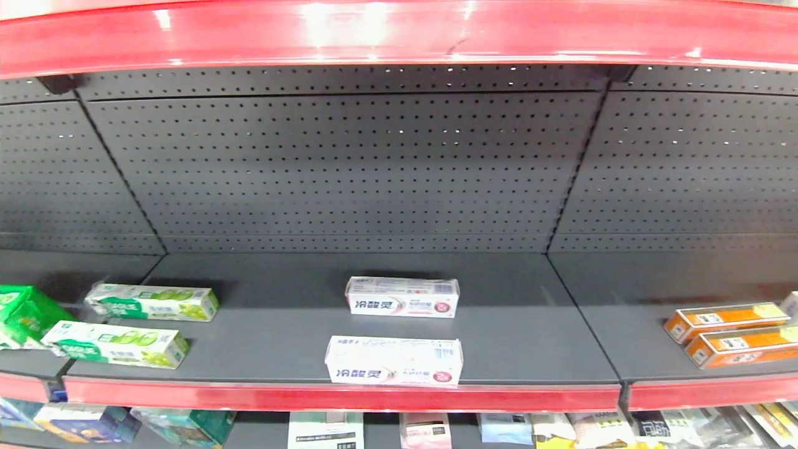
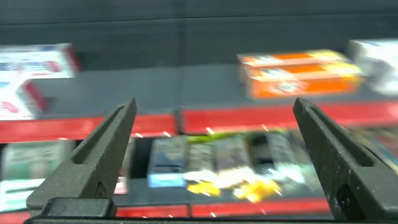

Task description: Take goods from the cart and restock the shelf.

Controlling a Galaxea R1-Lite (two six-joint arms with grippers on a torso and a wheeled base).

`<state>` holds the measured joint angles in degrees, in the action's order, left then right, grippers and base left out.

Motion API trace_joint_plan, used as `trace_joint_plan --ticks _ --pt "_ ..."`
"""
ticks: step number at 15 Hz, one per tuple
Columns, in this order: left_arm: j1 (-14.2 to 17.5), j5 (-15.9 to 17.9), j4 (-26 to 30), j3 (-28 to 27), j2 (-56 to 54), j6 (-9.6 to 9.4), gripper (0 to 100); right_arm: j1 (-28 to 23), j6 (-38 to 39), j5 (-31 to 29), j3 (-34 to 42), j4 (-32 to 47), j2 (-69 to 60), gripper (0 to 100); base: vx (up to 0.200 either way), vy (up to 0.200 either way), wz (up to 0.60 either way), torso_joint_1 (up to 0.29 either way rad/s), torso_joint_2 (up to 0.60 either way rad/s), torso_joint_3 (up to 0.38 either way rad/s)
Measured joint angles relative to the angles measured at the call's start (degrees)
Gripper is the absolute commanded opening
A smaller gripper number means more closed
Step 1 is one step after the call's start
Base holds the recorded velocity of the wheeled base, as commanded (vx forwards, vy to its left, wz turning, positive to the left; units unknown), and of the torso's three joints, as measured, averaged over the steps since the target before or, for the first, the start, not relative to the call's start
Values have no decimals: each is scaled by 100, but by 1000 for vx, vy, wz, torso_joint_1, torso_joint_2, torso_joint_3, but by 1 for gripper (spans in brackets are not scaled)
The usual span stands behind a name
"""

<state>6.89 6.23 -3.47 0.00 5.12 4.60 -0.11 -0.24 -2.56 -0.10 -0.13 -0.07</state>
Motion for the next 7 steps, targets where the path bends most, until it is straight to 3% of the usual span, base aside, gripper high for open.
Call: trace_joint_plan --ticks 7 --pt "5 30 0 0 5 -52 100 0 -2 0 0 -2 0 100 0 0 0 0 0 0"
